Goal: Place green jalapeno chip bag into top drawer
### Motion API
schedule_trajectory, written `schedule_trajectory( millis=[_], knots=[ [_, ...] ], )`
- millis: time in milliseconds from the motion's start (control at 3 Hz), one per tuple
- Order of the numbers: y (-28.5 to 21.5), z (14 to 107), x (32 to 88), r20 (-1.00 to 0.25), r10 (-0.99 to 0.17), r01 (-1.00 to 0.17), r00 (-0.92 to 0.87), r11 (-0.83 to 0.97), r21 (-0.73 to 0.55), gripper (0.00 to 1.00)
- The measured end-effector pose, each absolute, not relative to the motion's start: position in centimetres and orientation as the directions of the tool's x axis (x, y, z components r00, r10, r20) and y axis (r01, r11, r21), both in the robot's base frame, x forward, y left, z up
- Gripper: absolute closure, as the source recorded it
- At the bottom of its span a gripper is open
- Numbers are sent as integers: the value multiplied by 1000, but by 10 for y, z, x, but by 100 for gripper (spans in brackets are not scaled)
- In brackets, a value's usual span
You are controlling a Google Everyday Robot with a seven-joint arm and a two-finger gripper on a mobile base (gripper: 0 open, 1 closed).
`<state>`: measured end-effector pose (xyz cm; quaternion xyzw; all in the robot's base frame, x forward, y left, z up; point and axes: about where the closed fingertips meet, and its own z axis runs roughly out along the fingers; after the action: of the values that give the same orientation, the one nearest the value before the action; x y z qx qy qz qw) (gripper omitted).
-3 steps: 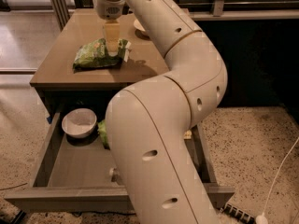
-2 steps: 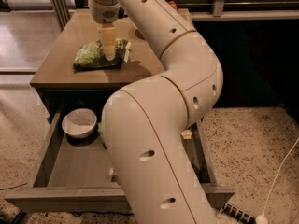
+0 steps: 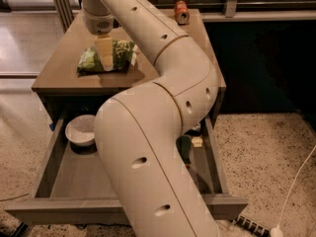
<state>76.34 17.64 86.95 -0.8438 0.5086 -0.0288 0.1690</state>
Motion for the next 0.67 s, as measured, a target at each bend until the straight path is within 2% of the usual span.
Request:
schedule_trajectory(
  millis=[333,667],
  knots=[
    [174,862,770,-141,-873,-858,466,-407,-314,0],
    [148,831,786,-176,-904,-903,390,-337,-268,0]
  ],
)
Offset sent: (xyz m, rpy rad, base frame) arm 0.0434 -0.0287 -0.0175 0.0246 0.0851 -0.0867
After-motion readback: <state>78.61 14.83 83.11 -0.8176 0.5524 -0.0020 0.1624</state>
